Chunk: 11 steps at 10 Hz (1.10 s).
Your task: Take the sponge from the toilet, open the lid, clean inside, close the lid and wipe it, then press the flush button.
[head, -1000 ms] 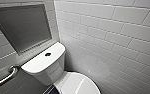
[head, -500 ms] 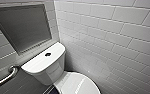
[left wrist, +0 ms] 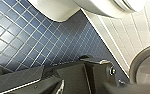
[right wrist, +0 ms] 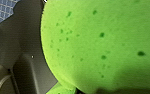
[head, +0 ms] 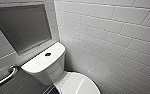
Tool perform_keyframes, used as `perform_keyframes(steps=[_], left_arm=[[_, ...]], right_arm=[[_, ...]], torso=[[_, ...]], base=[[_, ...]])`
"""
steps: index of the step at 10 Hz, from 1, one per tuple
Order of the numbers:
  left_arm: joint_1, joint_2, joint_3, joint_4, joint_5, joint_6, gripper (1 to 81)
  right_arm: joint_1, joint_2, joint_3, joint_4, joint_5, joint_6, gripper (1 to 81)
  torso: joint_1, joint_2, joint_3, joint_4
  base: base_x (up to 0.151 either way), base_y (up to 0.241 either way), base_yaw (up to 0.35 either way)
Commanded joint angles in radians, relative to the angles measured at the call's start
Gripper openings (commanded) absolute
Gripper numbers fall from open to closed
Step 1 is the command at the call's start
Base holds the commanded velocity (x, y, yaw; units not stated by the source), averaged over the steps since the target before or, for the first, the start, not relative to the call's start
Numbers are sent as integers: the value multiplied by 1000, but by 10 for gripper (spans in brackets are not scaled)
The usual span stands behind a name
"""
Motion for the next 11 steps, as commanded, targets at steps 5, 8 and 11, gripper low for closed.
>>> perform_keyframes(steps=[5, 8, 11], left_arm=[[-185, -25, 5, -90, 120, -41, 811], [-211, 10, 2, -94, 124, -41, 811], [-236, 65, -25, -101, 162, -41, 811]], right_arm=[[-4, -132, 326, 249, -176, -389, 10], [-9, -109, 288, 242, -178, -387, 10], [-7, -94, 280, 250, -181, -386, 10]], torso=[[0, 0, 0, 0], [0, 0, 0, 0], [0, 0, 0, 0]], base=[[0, 0, 0], [0, 0, 0], [0, 0, 0]])
